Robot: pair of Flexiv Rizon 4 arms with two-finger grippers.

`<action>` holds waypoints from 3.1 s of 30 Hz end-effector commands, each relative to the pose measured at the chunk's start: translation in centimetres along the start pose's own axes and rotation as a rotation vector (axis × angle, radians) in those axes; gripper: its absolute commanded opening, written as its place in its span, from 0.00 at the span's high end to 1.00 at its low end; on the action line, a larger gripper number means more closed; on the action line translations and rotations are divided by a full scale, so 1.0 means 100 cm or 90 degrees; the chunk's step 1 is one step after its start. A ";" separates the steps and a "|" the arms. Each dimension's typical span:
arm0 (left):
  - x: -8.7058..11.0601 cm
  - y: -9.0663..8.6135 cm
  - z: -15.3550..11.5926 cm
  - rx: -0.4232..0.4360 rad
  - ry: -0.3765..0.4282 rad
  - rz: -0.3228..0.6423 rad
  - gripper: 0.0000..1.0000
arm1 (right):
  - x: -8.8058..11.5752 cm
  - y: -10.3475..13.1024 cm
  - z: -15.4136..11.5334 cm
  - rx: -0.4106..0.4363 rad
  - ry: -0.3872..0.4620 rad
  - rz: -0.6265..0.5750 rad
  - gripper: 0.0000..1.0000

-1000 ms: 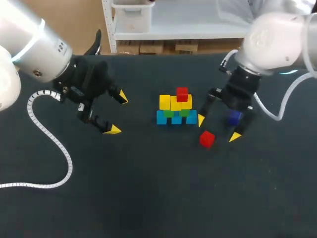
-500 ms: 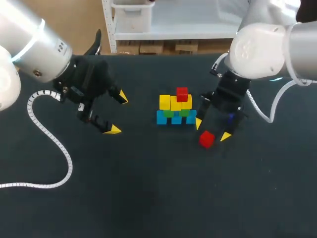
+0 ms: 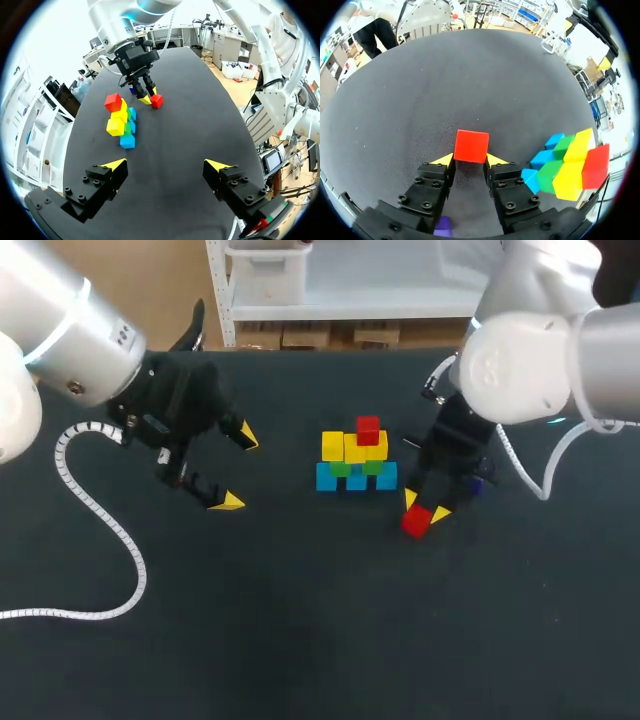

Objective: Place the blue cubes, place green cubes on the blue cubes, place the yellow cubes on the green cubes, then place the red cubes on the yellow cubes, and place purple cube on the red cubes.

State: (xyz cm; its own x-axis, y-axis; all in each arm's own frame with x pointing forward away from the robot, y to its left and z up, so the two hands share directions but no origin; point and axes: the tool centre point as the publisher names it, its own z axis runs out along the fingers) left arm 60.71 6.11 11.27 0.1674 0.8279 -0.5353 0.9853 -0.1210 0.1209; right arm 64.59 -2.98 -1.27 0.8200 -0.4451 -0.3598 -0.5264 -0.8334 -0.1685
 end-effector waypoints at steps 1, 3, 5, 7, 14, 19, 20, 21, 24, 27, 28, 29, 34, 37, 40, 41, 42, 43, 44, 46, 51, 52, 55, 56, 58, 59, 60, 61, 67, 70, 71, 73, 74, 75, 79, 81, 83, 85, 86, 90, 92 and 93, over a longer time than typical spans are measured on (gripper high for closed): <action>0.000 0.001 0.000 0.000 0.000 0.001 0.00 | -0.001 0.004 0.000 0.011 0.008 0.017 1.00; 0.000 0.001 0.000 0.000 0.000 0.001 0.00 | -0.001 0.005 -0.002 0.014 0.011 0.030 1.00; 0.000 0.001 0.000 0.000 0.000 0.001 0.00 | -0.002 0.004 -0.005 0.016 0.013 0.045 1.00; 0.000 0.001 0.000 0.000 0.000 0.001 0.00 | -0.004 0.002 -0.010 0.021 0.013 0.056 1.00; 0.000 0.001 0.000 0.000 0.000 0.001 0.00 | -0.024 -0.012 -0.018 0.022 0.043 0.092 1.00; 0.000 0.001 0.000 0.000 0.000 0.001 0.00 | -0.044 -0.022 -0.014 0.020 0.050 0.156 1.00; 0.000 0.001 0.000 0.000 0.000 0.001 0.00 | -0.048 -0.023 -0.013 0.023 0.051 0.167 1.00; 0.000 0.001 0.000 0.000 0.000 0.001 0.00 | -0.052 -0.025 -0.012 0.024 0.053 0.179 1.00; 0.000 0.001 0.000 0.000 0.000 0.001 0.00 | -0.064 -0.028 -0.007 0.027 0.064 0.203 1.00; 0.000 0.001 0.000 0.000 0.000 0.001 0.00 | -0.074 -0.031 -0.002 0.031 0.063 0.234 1.00; 0.000 0.001 0.000 0.000 0.000 0.001 0.00 | -0.078 -0.032 0.000 0.032 0.058 0.240 1.00; 0.000 0.001 0.000 0.000 0.000 0.001 0.00 | -0.081 -0.032 0.002 0.031 0.061 0.243 1.00; 0.000 0.001 0.000 0.000 0.000 0.001 0.00 | -0.097 -0.032 0.015 0.021 0.062 0.263 1.00; 0.000 0.001 0.000 0.000 0.000 0.001 0.00 | -0.105 -0.032 0.023 0.013 0.069 0.267 1.00; 0.000 0.001 0.000 0.000 0.000 0.001 0.00 | -0.111 -0.031 0.030 0.011 0.075 0.272 1.00; 0.000 0.001 0.000 0.000 0.000 0.001 0.00 | -0.113 -0.031 0.032 0.009 0.077 0.275 1.00; 0.000 0.001 0.000 0.000 0.000 0.001 0.00 | -0.114 -0.030 0.034 0.008 0.080 0.276 1.00; 0.000 0.001 0.000 0.000 0.000 0.001 0.00 | -0.116 -0.030 0.036 0.007 0.079 0.280 1.00; 0.000 0.001 0.000 0.000 0.000 0.001 0.00 | -0.117 -0.030 0.038 0.007 0.079 0.283 1.00; 0.000 0.001 0.000 0.000 0.000 0.001 0.00 | -0.119 -0.030 0.040 0.008 0.079 0.287 1.00; 0.000 0.001 0.000 0.000 0.000 0.001 0.00 | -0.122 -0.030 0.042 0.011 0.079 0.298 0.71; 0.000 0.001 0.000 0.000 0.000 0.001 0.00 | -0.122 -0.030 0.043 0.012 0.080 0.299 0.68; 0.000 0.001 0.000 0.000 0.000 0.001 0.00 | -0.122 -0.030 0.042 0.019 0.084 0.309 0.00; 0.000 0.001 0.000 0.000 0.000 0.001 0.00 | -0.121 -0.029 0.040 0.022 0.086 0.314 0.00; 0.000 0.001 0.000 0.000 0.000 0.001 0.00 | -0.120 -0.028 0.038 0.030 0.087 0.322 0.00; 0.000 0.001 0.000 0.000 0.000 0.001 0.00 | -0.119 -0.027 0.036 0.034 0.085 0.324 0.00; 0.000 0.001 0.000 0.000 0.000 0.001 0.00 | -0.119 -0.026 0.034 0.038 0.084 0.328 0.00; 0.000 0.001 0.000 0.000 0.000 0.001 0.00 | -0.117 -0.025 0.031 0.046 0.085 0.334 0.00; 0.000 0.001 0.000 0.000 0.000 0.001 0.00 | -0.107 -0.013 0.001 0.099 0.043 0.383 0.00; 0.000 0.001 0.000 0.000 0.000 0.001 0.00 | -0.101 -0.003 -0.024 0.142 -0.019 0.428 0.00; 0.000 0.001 0.000 0.000 0.000 0.001 0.00 | -0.098 0.002 -0.033 0.160 -0.042 0.443 0.00; 0.000 0.001 0.000 0.000 0.000 0.001 0.00 | -0.090 0.011 -0.050 0.195 -0.078 0.476 0.00; 0.000 0.001 0.000 0.000 0.000 0.001 0.00 | -0.086 0.017 -0.058 0.210 -0.095 0.490 0.00; 0.000 0.001 0.000 0.000 0.000 0.001 0.00 | -0.080 0.022 -0.066 0.228 -0.107 0.504 0.00; 0.000 0.001 0.000 0.000 0.000 0.001 0.00 | -0.054 0.046 -0.097 0.305 -0.159 0.562 0.00; 0.000 0.001 0.000 0.000 0.000 0.001 0.00 | -0.040 0.057 -0.110 0.346 -0.185 0.582 0.00; 0.000 0.001 0.000 0.000 0.000 0.001 0.00 | -0.026 0.068 -0.122 0.383 -0.220 0.598 0.00; 0.000 0.001 0.000 0.000 0.000 0.001 0.00 | -0.013 0.077 -0.131 0.420 -0.247 0.605 0.00; 0.000 0.001 0.000 0.000 0.000 0.001 0.00 | -0.008 0.081 -0.134 0.435 -0.256 0.611 0.00; 0.000 0.001 0.000 0.000 0.000 0.001 0.00 | 0.011 0.094 -0.145 0.472 -0.275 0.617 0.00; 0.000 0.001 0.000 0.000 0.000 0.001 0.00 | 0.019 0.098 -0.149 0.486 -0.286 0.618 0.00; 0.000 0.001 0.000 0.000 0.000 0.001 0.00 | 0.021 0.100 -0.151 0.492 -0.291 0.617 0.00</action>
State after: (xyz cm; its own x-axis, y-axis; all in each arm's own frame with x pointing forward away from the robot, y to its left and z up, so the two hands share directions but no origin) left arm 60.71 6.11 11.27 0.1673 0.8279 -0.5353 0.9853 -0.1209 0.1209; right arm 65.13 -15.65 10.03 -0.0675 -0.6693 -0.7399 -0.9776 0.1927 -0.0852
